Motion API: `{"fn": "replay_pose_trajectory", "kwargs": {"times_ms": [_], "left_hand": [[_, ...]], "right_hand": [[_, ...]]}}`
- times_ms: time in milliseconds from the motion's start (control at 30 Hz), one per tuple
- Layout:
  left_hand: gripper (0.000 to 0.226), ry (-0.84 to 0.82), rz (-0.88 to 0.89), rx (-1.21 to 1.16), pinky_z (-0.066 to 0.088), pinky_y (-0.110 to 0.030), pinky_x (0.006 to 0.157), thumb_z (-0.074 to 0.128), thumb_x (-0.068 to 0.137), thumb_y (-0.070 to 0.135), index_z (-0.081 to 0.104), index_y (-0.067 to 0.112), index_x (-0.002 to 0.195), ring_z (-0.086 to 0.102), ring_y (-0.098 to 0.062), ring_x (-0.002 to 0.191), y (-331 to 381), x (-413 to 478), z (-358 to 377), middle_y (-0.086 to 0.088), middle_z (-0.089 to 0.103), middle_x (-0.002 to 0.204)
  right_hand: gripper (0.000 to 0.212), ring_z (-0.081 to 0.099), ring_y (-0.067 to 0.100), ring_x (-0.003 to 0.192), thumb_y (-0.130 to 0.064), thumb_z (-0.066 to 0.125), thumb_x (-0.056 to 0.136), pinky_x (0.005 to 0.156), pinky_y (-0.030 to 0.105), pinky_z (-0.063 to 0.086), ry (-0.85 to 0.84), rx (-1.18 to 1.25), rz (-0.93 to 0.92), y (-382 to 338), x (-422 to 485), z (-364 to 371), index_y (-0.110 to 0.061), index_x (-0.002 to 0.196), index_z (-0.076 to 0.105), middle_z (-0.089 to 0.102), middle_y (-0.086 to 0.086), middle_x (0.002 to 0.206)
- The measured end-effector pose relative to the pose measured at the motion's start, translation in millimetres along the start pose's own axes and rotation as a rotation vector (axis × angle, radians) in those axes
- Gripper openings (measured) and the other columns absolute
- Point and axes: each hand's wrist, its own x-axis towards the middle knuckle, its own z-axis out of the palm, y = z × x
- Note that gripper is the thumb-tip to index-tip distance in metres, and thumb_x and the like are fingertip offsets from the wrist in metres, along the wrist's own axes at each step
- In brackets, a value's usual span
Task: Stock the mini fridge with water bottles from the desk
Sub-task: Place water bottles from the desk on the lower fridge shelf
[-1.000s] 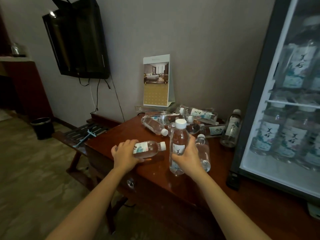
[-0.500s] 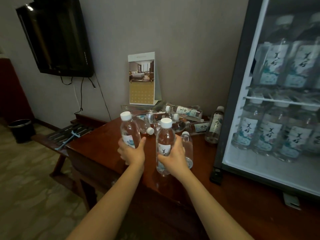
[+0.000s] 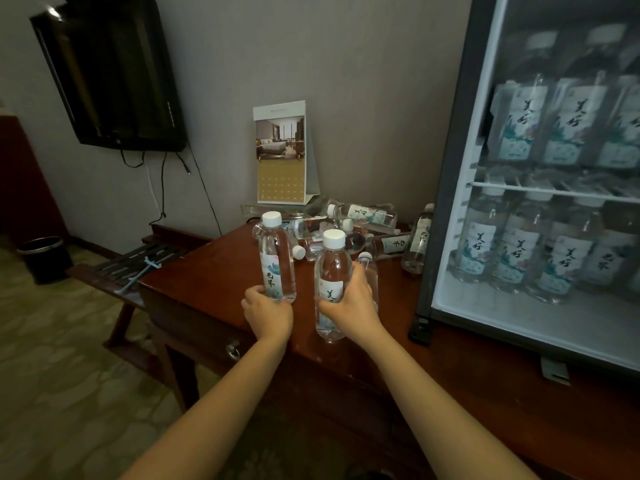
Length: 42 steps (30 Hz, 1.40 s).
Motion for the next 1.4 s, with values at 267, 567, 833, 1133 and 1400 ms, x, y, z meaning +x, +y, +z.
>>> {"fn": "replay_pose_trajectory", "kwargs": {"times_ms": [267, 567, 833, 1133, 1400], "left_hand": [[0.059, -0.706, 0.449, -0.220, 0.048, -0.016, 0.081, 0.065, 0.070, -0.010, 0.045, 0.021, 0.116, 0.057, -0.003, 0.102, 22.2, -82.5, -5.3, 0.005, 0.057, 0.111], [0.078, -1.029, 0.451, -0.278, 0.051, -0.028, 0.092, 0.076, 0.069, 0.002, 0.036, 0.023, 0.133, 0.060, -0.005, 0.111, 46.2, -135.7, 48.5, 0.003, 0.059, 0.123], [0.076, -0.993, 0.581, -0.333, 0.051, -0.029, 0.090, 0.075, 0.069, 0.020, 0.036, 0.031, 0.133, 0.059, -0.004, 0.110, 85.2, -185.6, 104.7, 0.013, 0.059, 0.119], [0.070, -1.184, 0.617, -0.370, 0.051, -0.027, 0.092, 0.066, 0.084, 0.009, 0.028, 0.039, 0.135, 0.056, 0.006, 0.106, 125.7, -249.0, 181.9, 0.025, 0.051, 0.119], [0.068, -1.149, 0.671, -0.419, 0.045, -0.035, 0.103, 0.065, 0.082, 0.011, 0.030, 0.018, 0.140, 0.048, -0.008, 0.124, 133.2, -275.8, 231.8, 0.000, 0.046, 0.137]], "right_hand": [[0.074, 0.046, 0.017, 0.119, -0.017, 0.077, 0.066, 0.098, 0.038, 0.044, 0.108, -0.007, -0.075, 9.4, -38.0, -38.4, -0.019, 0.129, 0.038, 0.046, -0.002, 0.120], [0.059, 0.060, 0.005, 0.097, -0.017, 0.084, 0.065, 0.080, 0.015, 0.048, 0.273, 0.118, -0.045, 23.7, -65.9, -128.6, -0.022, 0.114, 0.051, 0.062, -0.005, 0.106], [0.052, 0.060, -0.002, 0.093, -0.016, 0.074, 0.078, 0.074, 0.009, 0.050, 0.290, 0.144, 0.018, 49.8, -84.3, -207.4, -0.030, 0.119, 0.046, 0.058, -0.019, 0.097], [0.041, 0.065, 0.006, 0.098, -0.021, 0.061, 0.089, 0.087, 0.031, 0.054, 0.569, 0.145, 0.073, 93.7, -85.8, -269.3, -0.022, 0.128, 0.048, 0.067, -0.006, 0.109], [0.045, 0.060, 0.011, 0.109, -0.013, 0.058, 0.090, 0.093, 0.028, 0.050, 0.647, 0.083, 0.113, 118.2, -69.4, -306.3, -0.017, 0.133, 0.045, 0.063, -0.003, 0.117]]}}
